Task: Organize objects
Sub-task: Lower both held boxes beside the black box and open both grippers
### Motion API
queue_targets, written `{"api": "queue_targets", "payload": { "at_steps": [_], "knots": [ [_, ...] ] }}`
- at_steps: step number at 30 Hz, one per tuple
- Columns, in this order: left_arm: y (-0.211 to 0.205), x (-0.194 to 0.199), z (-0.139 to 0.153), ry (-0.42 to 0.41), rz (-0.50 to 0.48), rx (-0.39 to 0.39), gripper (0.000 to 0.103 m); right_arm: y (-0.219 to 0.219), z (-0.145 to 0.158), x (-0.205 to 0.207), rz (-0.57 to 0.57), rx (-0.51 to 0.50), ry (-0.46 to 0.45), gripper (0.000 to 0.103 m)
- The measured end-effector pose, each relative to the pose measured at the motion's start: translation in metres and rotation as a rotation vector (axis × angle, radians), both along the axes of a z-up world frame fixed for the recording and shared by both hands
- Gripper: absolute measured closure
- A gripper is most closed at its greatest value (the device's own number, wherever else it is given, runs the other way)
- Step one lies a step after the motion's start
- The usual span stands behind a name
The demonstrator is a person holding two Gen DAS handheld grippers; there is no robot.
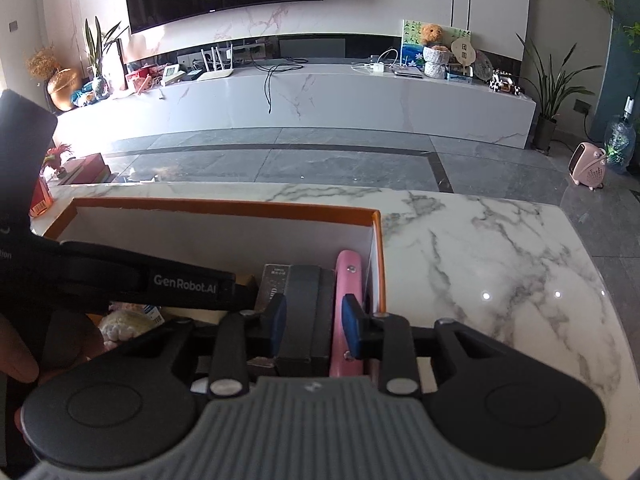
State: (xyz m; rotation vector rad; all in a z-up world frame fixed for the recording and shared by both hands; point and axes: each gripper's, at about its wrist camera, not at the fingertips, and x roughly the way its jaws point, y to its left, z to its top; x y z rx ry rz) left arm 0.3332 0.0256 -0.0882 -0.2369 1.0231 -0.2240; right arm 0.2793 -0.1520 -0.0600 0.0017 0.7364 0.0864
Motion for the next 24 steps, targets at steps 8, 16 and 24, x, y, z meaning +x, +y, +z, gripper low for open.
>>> {"api": "queue_targets", "payload": {
  "at_steps": [8,16,24],
  "knots": [
    [0.009,0.0,0.001,0.03,0.009,-0.067,0.03,0.003,-0.002,-0.003,0.031,-0.012,-0.014,0.063],
    [0.01,-0.039,0.047,-0.11,-0.02,-0.024,0.03,0.003,0.007,-0.012,0.046,0.001,-0.038,0.061],
    [0.001,-0.108,0.102,-0.277,-0.097,-0.001,0.03,-0.013,0.031,-0.058,0.045,0.063,-0.077,0.054]
  ]
}}
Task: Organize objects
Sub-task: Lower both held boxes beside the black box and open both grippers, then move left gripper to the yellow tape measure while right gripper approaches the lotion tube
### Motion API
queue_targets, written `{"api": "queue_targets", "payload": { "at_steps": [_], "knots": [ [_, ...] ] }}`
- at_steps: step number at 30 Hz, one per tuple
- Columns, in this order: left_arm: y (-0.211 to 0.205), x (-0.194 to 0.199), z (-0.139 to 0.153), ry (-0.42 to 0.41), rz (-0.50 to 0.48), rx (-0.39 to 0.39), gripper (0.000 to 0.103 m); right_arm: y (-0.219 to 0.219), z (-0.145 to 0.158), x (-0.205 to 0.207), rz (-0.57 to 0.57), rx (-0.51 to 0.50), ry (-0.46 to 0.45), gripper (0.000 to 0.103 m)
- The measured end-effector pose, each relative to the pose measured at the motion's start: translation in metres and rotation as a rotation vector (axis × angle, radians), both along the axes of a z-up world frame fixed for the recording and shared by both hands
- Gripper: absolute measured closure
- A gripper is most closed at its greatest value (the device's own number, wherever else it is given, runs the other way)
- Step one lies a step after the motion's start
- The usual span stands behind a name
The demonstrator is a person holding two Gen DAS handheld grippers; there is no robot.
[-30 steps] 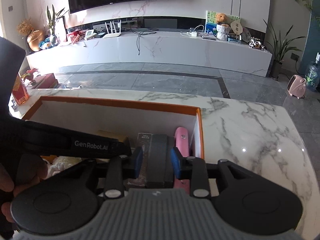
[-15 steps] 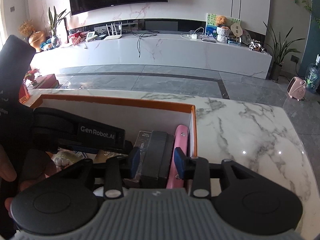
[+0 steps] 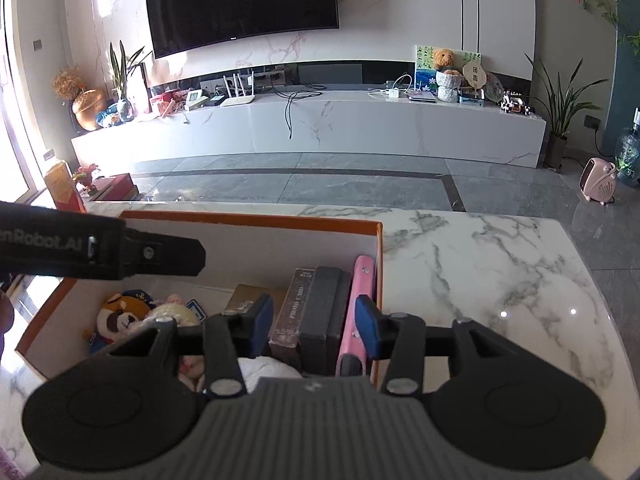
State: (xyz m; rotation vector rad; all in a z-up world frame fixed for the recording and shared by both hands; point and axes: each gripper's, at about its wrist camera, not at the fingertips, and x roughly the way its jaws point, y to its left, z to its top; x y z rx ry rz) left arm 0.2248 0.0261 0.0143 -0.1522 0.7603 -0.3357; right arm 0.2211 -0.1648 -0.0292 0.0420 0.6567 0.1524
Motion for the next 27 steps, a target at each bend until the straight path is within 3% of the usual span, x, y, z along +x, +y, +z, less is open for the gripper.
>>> {"api": "queue_targets", "payload": {
  "at_steps": [5,10,19,27],
  "knots": [
    [-0.02,-0.04,0.014,-0.072,-0.083,0.021,0.03,-0.023,0.023,-0.036,-0.034,0.04,0.02,0.049],
    [-0.042,-0.072,0.011,-0.132,-0.149,0.071,0.03,-0.049,0.031,-0.069,-0.077,0.054,0.061,0.046],
    [-0.06,-0.098,-0.026,-0.107,-0.173,0.148,0.03,-0.072,-0.007,-0.092,-0.155,0.044,0.196,0.046],
    [-0.059,-0.108,-0.058,-0.083,-0.17,0.2,0.027,-0.081,-0.022,-0.083,-0.162,0.113,0.272,0.046]
  ]
}}
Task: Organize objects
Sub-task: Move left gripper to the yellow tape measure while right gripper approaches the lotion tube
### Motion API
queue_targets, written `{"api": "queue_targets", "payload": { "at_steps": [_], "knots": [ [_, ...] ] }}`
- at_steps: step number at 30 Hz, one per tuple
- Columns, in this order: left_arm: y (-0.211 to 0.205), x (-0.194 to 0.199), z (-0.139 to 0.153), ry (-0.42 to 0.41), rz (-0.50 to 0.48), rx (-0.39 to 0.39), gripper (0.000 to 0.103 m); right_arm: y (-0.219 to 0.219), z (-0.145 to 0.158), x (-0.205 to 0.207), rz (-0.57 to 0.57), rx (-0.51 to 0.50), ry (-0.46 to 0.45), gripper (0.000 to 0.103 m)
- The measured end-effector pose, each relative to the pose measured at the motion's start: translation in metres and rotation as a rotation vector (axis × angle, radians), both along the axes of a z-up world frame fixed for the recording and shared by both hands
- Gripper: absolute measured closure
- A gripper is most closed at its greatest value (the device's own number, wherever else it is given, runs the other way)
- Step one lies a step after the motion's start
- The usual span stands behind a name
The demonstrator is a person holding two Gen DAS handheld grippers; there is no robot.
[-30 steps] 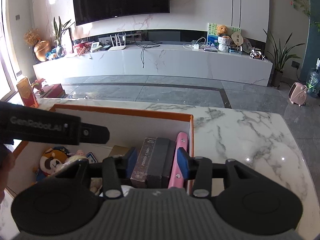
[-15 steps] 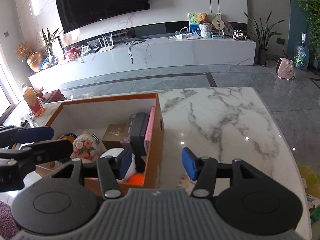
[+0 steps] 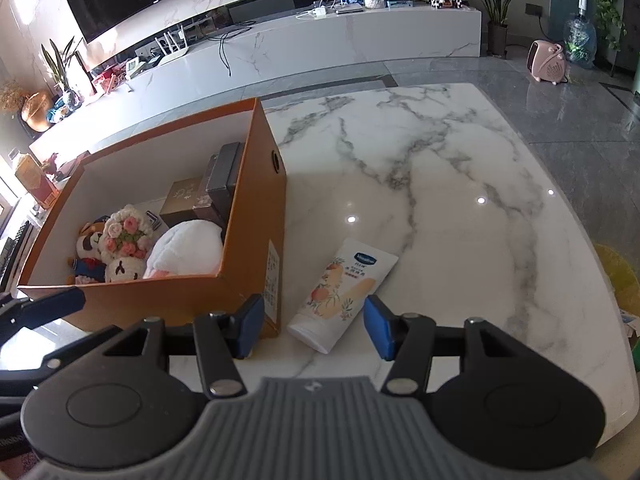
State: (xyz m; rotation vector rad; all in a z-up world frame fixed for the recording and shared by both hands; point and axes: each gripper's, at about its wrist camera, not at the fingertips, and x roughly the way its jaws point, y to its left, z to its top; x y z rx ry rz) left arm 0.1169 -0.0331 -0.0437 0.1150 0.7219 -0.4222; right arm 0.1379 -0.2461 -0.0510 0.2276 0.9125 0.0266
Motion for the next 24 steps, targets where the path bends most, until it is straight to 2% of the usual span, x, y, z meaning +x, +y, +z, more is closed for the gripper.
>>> {"api": "queue_targets", "payload": {
  "at_steps": [7,8,10,15,21,24],
  "knots": [
    [-0.017,-0.002,-0.028,-0.007,-0.058,0.051,0.026,0.01,-0.011,0.01,0.008,-0.025,0.048,0.048],
    [-0.02,-0.002,-0.032,-0.009,-0.076,0.06,0.026,0.012,-0.012,0.01,0.017,-0.032,0.053,0.055],
    [-0.026,-0.001,-0.039,-0.013,-0.105,0.084,0.027,0.014,-0.015,0.011,0.03,-0.041,0.066,0.06],
    [-0.037,-0.001,-0.053,-0.001,-0.152,0.126,0.031,0.018,-0.019,0.012,0.049,-0.048,0.08,0.066],
    [-0.046,-0.007,-0.062,-0.018,-0.173,0.165,0.037,0.026,-0.031,0.02,0.104,-0.017,0.138,0.081],
    [-0.046,-0.007,-0.063,-0.014,-0.171,0.18,0.046,0.031,-0.039,0.026,0.124,-0.021,0.172,0.085]
  ]
}}
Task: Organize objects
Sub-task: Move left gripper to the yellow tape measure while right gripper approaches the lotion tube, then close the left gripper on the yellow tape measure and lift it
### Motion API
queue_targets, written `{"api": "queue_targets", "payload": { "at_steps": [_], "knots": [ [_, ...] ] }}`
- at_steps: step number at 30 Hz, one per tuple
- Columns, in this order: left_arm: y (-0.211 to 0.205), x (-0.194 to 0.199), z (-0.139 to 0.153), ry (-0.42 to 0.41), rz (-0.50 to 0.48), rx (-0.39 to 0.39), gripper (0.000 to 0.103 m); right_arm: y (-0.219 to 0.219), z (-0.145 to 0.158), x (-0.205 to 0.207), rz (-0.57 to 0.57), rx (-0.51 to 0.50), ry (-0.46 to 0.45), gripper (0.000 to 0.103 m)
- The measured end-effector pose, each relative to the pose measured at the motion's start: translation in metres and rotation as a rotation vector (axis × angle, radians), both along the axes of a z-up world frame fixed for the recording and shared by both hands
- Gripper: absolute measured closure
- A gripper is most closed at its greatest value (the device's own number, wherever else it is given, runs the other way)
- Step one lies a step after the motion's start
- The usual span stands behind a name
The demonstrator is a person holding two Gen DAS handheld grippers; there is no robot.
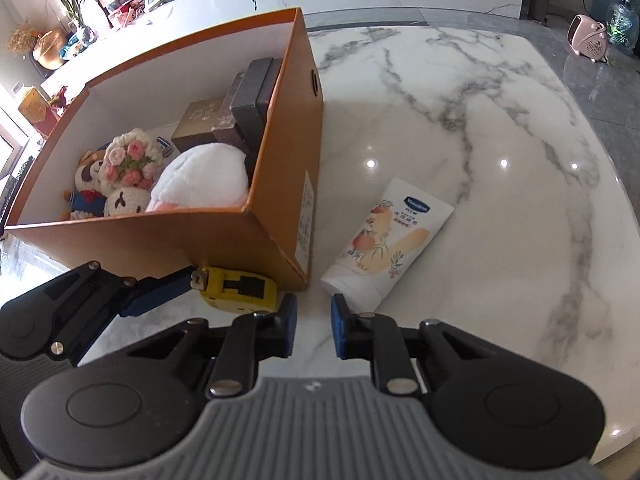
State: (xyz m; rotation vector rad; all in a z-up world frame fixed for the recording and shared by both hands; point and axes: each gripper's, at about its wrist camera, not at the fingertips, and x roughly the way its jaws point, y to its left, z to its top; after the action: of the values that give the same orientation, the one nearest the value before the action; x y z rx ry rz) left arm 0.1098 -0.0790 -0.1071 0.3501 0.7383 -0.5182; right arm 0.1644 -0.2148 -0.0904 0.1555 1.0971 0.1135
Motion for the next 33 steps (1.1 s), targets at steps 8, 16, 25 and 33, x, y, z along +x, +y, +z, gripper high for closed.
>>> {"api": "queue_targets", "payload": {
  "at_steps": [8,16,25,33],
  "knots": [
    [0.002,-0.005,0.002,0.048,-0.029,-0.014,0.066,0.002,-0.013,0.01,-0.018,0.015,0.053,0.086],
    [0.003,-0.005,0.005,-0.008,0.006,-0.002,0.065,-0.003,-0.021,0.017,-0.056,0.03,0.085,0.085],
    [0.002,-0.002,-0.001,-0.014,-0.005,0.032,0.057,0.002,-0.023,0.02,-0.043,0.062,0.063,0.084],
    [0.009,-0.006,-0.002,-0.012,-0.01,0.037,0.05,0.012,-0.02,0.018,0.027,0.084,0.032,0.091]
  ]
}}
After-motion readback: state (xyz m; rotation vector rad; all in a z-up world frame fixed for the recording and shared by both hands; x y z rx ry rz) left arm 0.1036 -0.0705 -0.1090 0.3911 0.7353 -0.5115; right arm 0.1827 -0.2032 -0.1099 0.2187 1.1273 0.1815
